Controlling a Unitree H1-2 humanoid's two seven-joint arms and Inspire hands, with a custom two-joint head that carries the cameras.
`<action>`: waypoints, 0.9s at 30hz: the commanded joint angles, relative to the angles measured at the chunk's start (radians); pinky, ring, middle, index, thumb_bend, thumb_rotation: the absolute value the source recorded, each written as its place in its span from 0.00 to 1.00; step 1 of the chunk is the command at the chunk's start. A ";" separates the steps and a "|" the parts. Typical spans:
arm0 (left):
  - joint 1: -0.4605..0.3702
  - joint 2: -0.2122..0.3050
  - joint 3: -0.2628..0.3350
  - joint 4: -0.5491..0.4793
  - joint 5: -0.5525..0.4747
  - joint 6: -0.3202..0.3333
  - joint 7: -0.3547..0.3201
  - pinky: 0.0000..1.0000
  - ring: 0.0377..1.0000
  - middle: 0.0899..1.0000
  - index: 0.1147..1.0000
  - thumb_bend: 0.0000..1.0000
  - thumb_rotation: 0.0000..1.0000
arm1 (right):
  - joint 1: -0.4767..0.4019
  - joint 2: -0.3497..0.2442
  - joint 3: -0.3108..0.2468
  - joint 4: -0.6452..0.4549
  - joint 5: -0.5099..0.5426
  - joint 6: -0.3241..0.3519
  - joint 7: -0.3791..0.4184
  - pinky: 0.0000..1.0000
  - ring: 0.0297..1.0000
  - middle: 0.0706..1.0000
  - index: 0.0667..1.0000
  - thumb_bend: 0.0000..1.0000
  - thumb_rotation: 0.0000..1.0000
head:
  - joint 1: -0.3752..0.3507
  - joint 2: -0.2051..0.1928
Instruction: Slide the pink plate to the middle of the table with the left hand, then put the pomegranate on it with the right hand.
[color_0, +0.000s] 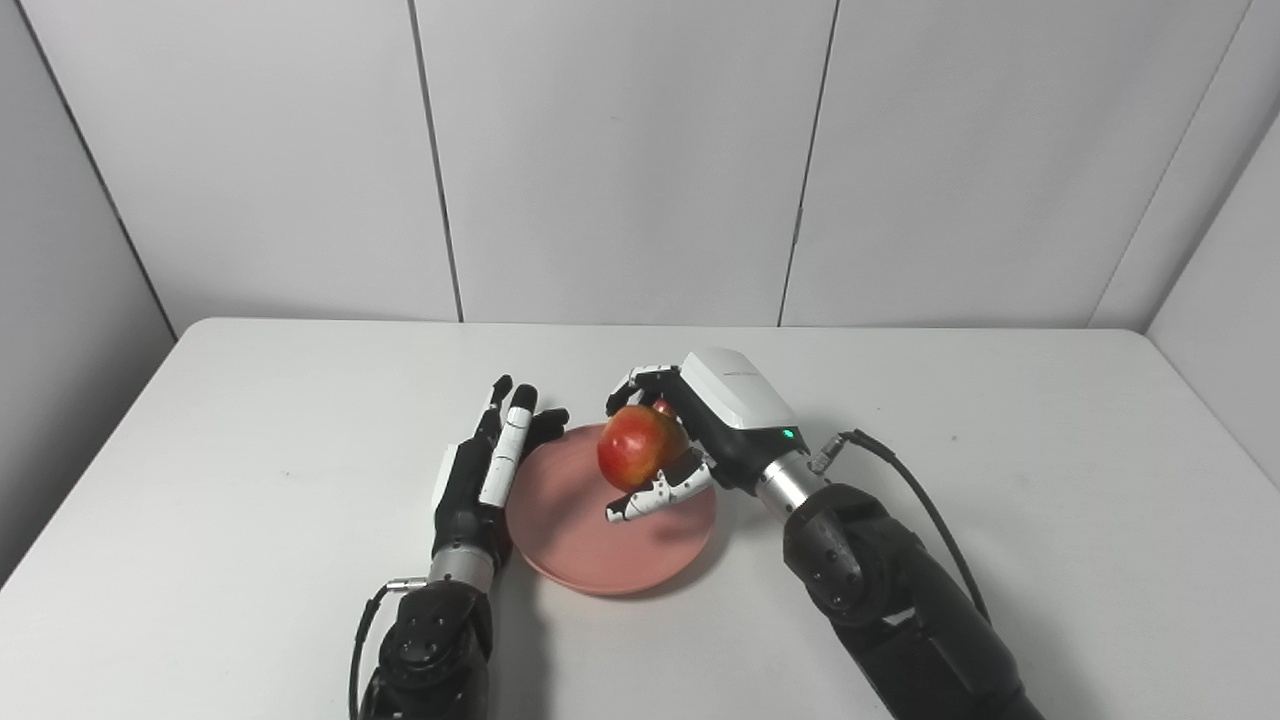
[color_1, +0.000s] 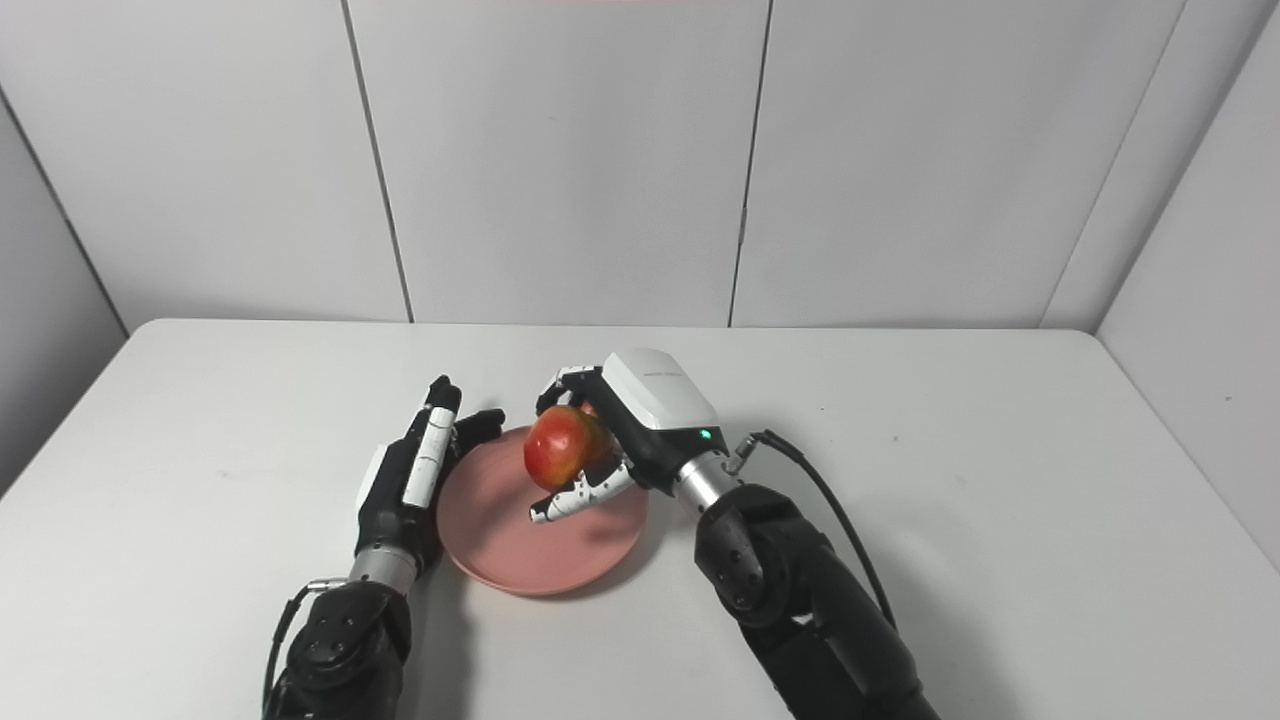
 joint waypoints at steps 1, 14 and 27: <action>-0.039 -0.025 -0.008 -0.001 0.002 -0.022 0.006 0.87 0.72 0.65 0.96 0.79 0.85 | -0.062 -0.002 0.006 -0.005 -0.008 -0.036 0.006 0.32 0.39 0.47 0.54 0.79 0.27 | 0.004 0.000; -0.051 -0.027 0.003 0.007 -0.013 -0.005 0.002 0.85 0.72 0.71 0.96 0.80 0.88 | -0.114 -0.001 0.047 0.061 -0.008 -0.021 0.095 0.38 0.44 0.50 0.54 0.80 0.23 | 0.007 0.007; -0.057 -0.016 0.002 0.008 -0.013 0.002 -0.002 0.82 0.74 0.73 0.97 0.79 0.89 | -0.148 -0.002 0.066 0.074 -0.023 -0.017 0.133 0.38 0.47 0.56 0.61 0.85 0.36 | 0.003 0.011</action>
